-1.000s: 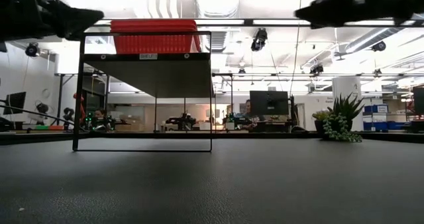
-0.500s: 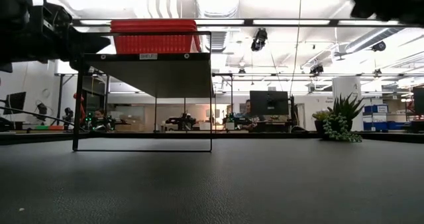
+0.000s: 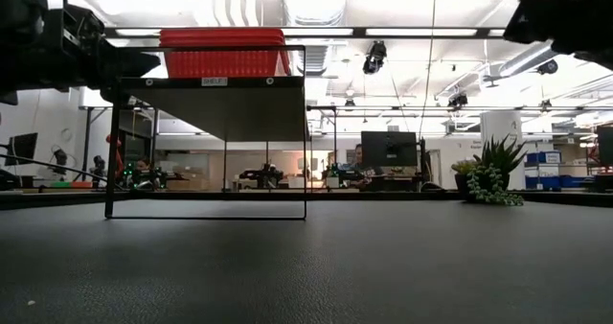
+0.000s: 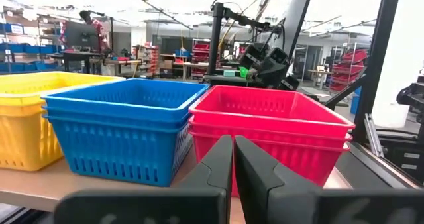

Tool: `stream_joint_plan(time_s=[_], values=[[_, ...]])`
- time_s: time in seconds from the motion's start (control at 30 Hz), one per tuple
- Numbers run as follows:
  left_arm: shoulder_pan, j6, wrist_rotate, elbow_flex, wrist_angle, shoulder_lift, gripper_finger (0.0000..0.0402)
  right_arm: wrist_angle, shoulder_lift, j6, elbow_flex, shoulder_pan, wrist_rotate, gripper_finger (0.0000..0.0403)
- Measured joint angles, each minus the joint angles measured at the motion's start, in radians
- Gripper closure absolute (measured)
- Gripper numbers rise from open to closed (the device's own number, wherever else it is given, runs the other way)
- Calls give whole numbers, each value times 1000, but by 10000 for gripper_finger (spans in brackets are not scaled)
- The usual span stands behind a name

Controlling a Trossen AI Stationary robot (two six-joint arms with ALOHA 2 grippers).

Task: Stack baskets on shelf by color
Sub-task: Return to Home Position

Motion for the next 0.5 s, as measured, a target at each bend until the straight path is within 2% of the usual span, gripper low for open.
stream_joint_plan(time_s=[0.07, 0.27, 0.5], values=[[0, 0, 0, 0, 0, -1, 402, -5, 1, 52, 0, 1, -31, 394], [0, 0, 0, 0, -1, 1, 402, -90, 14, 247, 0, 0, -34, 394], [0, 0, 0, -1, 0, -1, 402, -104, 30, 314, -1, 0, -34, 394]])
